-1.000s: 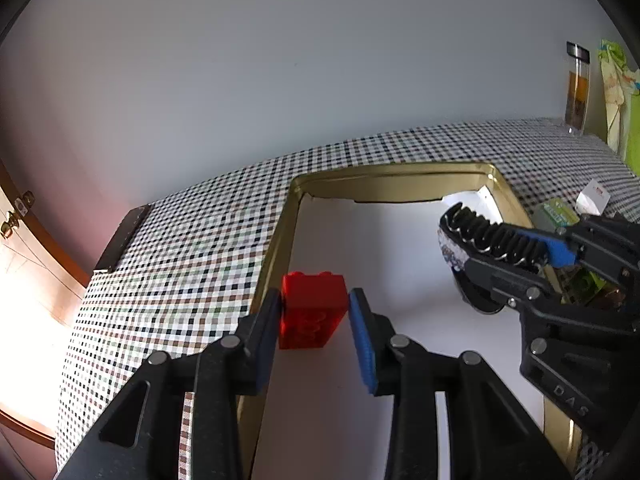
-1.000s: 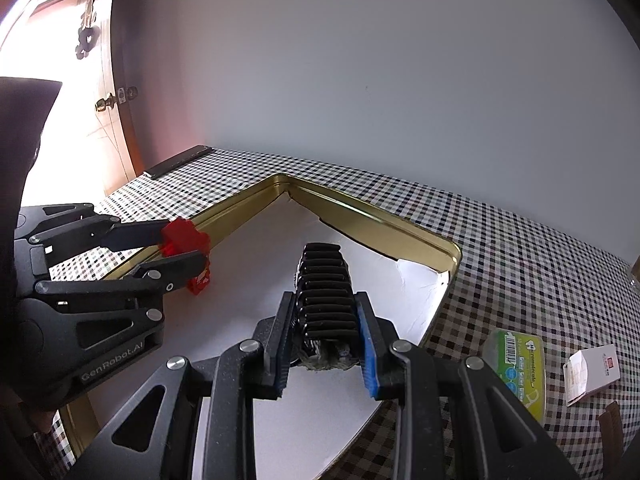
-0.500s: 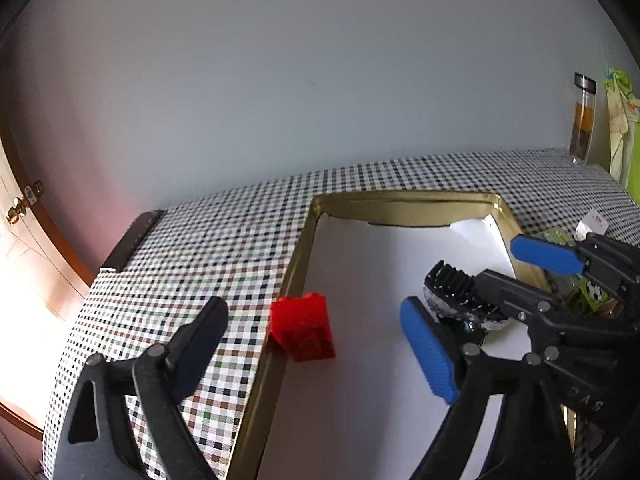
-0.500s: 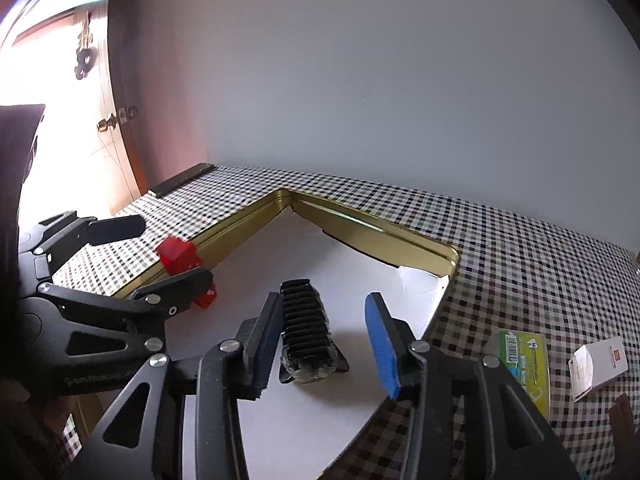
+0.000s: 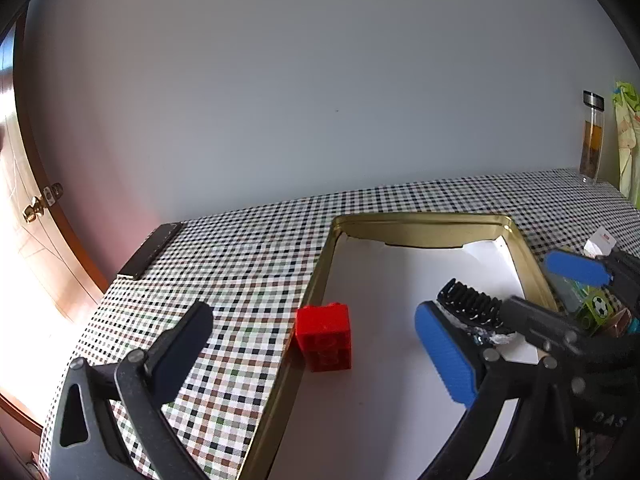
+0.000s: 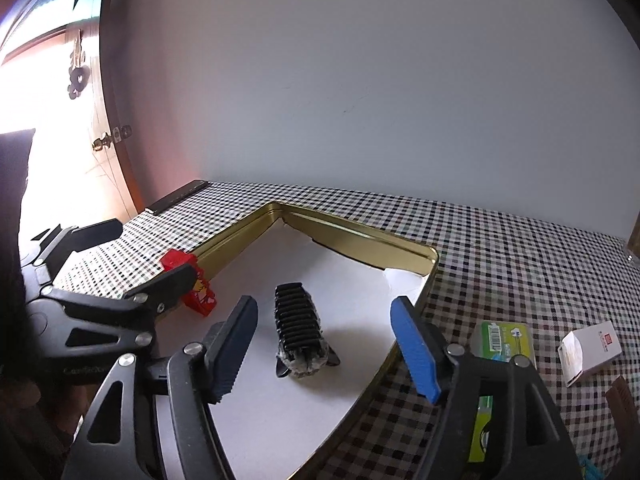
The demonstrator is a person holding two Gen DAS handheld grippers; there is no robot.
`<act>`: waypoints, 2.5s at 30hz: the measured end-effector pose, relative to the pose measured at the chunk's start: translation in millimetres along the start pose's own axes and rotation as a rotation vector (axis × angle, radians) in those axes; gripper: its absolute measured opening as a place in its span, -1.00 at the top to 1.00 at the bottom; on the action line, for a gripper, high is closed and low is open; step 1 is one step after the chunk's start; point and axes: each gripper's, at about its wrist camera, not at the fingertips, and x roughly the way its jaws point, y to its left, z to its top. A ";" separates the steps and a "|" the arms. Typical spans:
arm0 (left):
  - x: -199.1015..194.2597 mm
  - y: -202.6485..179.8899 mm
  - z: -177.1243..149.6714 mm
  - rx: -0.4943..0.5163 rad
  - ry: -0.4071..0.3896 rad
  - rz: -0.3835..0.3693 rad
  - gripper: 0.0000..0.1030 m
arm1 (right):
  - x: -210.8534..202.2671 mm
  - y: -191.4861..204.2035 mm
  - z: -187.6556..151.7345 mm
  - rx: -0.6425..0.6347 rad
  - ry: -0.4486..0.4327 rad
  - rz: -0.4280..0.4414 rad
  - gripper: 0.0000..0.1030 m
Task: Organize rigid objects
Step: 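Move both grippers back from the tin toward the remaining toys, then close the right gripper on the purple block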
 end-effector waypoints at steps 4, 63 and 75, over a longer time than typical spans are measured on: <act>2.0 3.0 1.1 -0.002 -0.018 0.032 -0.99 | -3.5 2.3 -1.4 -0.008 -0.007 0.003 -0.40; -108.0 -150.8 -57.9 -0.047 -0.153 -0.154 -0.99 | -131.1 -109.9 -113.2 0.151 -0.025 -0.252 -0.63; -101.2 -155.7 -56.6 -0.020 -0.116 -0.162 -0.99 | -125.3 -102.6 -115.3 0.118 0.001 -0.251 -0.15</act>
